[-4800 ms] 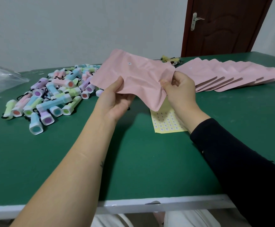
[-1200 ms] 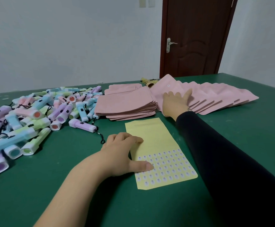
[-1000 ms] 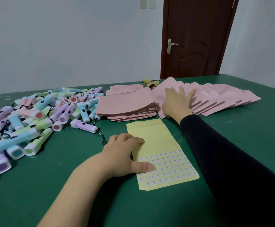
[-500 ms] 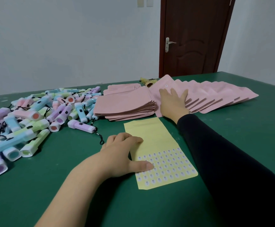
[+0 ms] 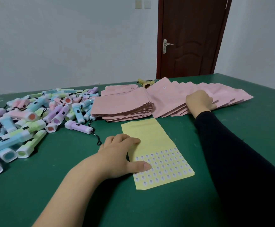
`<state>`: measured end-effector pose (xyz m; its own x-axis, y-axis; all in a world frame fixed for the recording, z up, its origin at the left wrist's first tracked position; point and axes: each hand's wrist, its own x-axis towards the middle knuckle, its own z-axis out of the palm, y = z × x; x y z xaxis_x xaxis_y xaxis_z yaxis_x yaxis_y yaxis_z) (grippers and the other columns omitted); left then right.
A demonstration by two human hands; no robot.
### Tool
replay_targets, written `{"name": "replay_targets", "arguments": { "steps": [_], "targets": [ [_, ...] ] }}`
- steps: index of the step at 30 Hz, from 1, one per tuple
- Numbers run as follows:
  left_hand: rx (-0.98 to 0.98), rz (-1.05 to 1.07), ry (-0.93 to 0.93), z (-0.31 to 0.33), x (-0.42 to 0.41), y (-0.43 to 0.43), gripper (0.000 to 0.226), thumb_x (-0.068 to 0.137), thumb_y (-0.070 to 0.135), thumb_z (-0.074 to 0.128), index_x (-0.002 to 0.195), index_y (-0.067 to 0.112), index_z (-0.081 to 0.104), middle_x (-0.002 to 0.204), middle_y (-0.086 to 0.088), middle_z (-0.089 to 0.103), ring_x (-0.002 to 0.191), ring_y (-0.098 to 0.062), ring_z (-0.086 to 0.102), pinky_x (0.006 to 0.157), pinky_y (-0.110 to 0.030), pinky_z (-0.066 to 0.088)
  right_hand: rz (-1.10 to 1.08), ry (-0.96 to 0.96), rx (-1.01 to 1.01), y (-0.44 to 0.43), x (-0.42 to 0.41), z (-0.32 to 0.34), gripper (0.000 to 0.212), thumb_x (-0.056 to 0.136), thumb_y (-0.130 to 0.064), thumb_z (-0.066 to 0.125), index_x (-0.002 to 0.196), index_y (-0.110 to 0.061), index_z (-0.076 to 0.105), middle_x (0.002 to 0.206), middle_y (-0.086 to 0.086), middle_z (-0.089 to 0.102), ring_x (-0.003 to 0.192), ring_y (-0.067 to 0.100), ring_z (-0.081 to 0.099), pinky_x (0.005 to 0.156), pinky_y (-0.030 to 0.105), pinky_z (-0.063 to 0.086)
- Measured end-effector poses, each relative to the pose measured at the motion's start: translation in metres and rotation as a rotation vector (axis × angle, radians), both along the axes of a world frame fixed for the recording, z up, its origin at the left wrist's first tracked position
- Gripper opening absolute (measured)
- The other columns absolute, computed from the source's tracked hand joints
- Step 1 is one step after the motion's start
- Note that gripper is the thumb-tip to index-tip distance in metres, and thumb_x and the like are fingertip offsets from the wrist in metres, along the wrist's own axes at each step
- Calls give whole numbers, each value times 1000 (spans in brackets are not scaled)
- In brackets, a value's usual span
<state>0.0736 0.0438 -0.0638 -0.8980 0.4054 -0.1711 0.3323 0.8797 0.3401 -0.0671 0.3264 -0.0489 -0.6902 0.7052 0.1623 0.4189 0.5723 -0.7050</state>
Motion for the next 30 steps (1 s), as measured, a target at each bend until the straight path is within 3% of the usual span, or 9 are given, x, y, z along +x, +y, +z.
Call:
{"name": "replay_targets", "arguments": {
  "steps": [9,13,20,25,30],
  "targets": [
    [2,-2,-5,1,0,0,86,75,73,58,148,46,23,154,15,18,144,-13,8,117,-40,16,39,190,44,-13,3,-2,34,91,-6,45,123,-16,51,112,9,66,114,33,54,111,45,17],
    [-4,-2,-3,0,0,0,85,76,73,59,149,46,23,154,14,18,144,-13,6,117,-41,16,-10,97,57,-18,2,-2,36,91,-6,47,127,-7,45,113,15,66,114,34,56,107,42,24],
    [-5,-2,-1,0,0,1,85,76,73,59,149,45,23,154,14,19,144,-13,7,117,-41,16,-17,145,-177,-29,3,0,40,97,-6,44,134,-1,32,131,22,55,118,38,53,105,45,33],
    [-17,-3,0,0,0,0,86,76,73,58,149,45,23,155,13,18,145,-14,6,117,-41,16,43,274,-194,-30,9,-3,38,96,1,38,133,-5,35,128,19,57,109,35,58,82,38,45],
    [-20,-5,-3,2,0,1,86,77,73,57,150,44,22,155,13,18,145,-15,7,118,-41,16,31,354,-313,-26,6,-7,42,94,3,37,133,-10,39,127,17,57,109,33,58,90,43,51]
  ]
}}
